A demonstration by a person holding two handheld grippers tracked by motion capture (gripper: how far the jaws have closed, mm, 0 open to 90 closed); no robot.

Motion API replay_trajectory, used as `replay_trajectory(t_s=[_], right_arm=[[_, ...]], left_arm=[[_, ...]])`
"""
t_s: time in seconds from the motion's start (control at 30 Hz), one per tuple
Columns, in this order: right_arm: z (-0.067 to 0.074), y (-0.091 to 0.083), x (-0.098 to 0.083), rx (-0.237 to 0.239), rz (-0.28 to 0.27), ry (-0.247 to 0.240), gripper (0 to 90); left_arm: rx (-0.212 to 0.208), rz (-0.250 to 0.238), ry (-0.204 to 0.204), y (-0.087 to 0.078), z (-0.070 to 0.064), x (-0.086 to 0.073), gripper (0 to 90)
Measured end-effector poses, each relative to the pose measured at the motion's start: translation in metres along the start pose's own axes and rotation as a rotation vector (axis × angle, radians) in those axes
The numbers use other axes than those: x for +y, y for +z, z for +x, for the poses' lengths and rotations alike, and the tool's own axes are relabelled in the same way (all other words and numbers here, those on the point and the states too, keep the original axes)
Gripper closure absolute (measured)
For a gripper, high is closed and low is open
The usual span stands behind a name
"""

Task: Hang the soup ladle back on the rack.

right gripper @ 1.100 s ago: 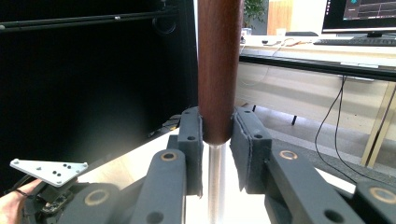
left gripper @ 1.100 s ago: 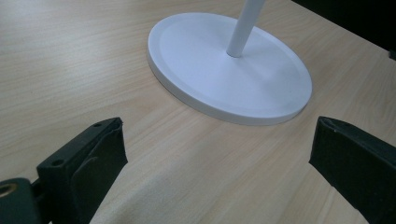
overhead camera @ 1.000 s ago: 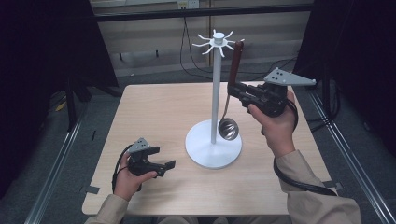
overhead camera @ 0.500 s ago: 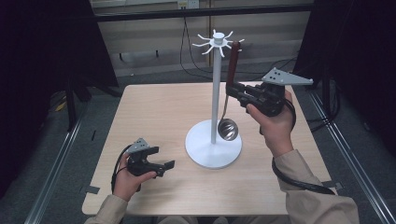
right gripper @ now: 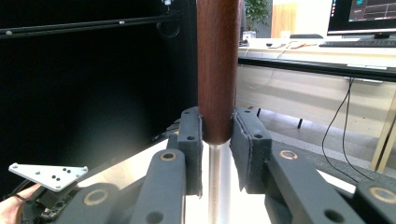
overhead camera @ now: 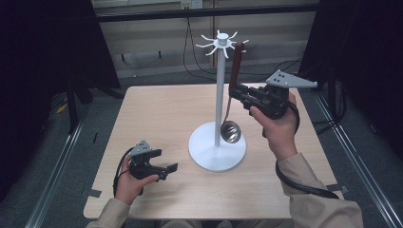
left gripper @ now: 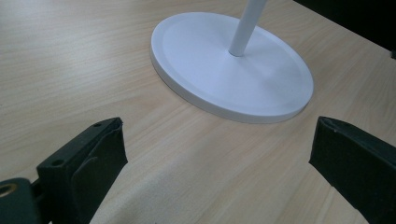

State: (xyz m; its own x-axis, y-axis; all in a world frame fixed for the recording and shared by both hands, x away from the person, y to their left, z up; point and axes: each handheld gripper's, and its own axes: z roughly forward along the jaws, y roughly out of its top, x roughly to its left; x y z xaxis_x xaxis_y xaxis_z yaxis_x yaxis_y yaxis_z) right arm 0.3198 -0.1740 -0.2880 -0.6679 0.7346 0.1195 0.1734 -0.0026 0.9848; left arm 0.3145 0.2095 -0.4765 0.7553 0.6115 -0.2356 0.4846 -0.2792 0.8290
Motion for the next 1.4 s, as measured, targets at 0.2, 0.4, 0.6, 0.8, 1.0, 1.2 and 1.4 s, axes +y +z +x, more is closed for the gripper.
replay_trajectory(t_s=[0.2,0.4,0.6,0.8,1.0,1.2,1.4], right_arm=[[0.0,0.0,-0.001,-0.001,-0.002,-0.012,74.2],[0.001,0.001,-0.002,-0.002,-0.009,-0.01,73.2],[0.001,-0.001,-0.001,-0.007,-0.012,-0.008,66.2],[0.001,-0.004,-0.004,-0.026,-0.003,-0.015,56.7],[0.0,-0.007,-0.01,-0.037,0.014,-0.031,51.0],[-0.001,-0.01,-0.016,-0.041,0.02,-0.037,43.4],[-0.001,-0.014,-0.023,-0.036,0.026,-0.037,34.5]], left_arm=[[0.003,0.001,0.0,0.0,0.0,0.0,3.2],[0.007,0.007,0.004,-0.001,0.001,0.0,3.2],[0.008,0.003,-0.001,-0.001,0.0,0.0,3.2],[0.002,0.0,0.002,0.0,0.0,0.0,3.2],[0.0,0.003,0.003,0.0,-0.001,0.0,3.2],[0.004,0.004,0.005,0.0,-0.002,0.0,3.2],[-0.007,0.0,-0.001,0.001,-0.003,0.0,3.1]])
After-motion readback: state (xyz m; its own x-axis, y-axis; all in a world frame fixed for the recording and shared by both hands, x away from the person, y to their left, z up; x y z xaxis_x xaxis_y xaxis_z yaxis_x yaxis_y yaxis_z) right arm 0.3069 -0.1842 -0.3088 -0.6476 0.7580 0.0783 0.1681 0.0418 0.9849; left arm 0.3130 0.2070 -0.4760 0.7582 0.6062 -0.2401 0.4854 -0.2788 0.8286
